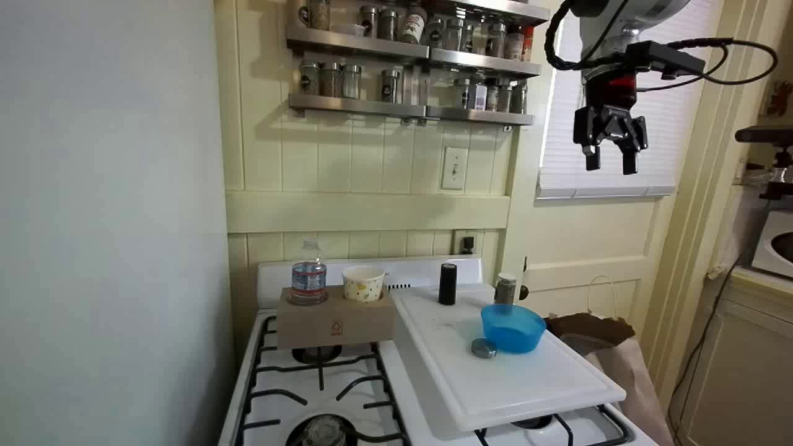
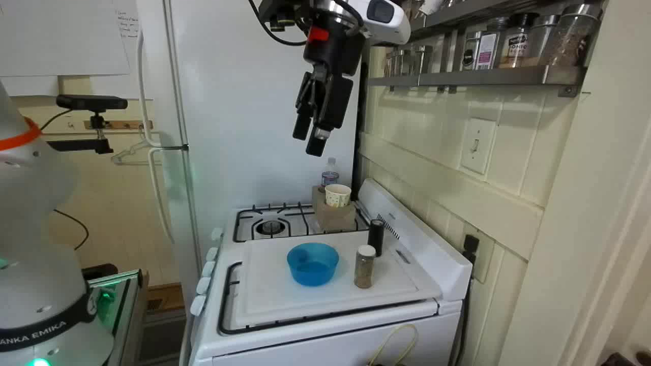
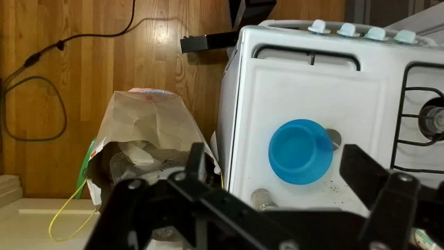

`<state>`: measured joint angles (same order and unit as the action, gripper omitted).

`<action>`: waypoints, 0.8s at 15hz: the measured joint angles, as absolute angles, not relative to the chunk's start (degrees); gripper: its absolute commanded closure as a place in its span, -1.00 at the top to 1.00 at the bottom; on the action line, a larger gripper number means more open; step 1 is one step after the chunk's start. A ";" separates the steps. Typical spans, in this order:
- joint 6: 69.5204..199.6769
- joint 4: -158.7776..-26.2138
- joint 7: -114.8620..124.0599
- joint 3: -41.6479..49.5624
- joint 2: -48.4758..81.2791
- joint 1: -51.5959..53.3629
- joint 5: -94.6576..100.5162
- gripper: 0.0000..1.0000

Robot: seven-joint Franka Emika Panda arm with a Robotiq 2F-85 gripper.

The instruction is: Flip the switch on the wall

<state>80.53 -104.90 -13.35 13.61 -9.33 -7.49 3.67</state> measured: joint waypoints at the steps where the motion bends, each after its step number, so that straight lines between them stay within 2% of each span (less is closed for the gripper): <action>1: 80.53 -104.90 -13.34 13.61 -9.33 -7.49 3.67 1.00; 8: 80.65 -104.91 -13.10 13.49 -9.33 -7.51 3.69 1.00; 12: 90.05 -106.38 -11.23 11.17 -9.73 -7.24 2.94 1.00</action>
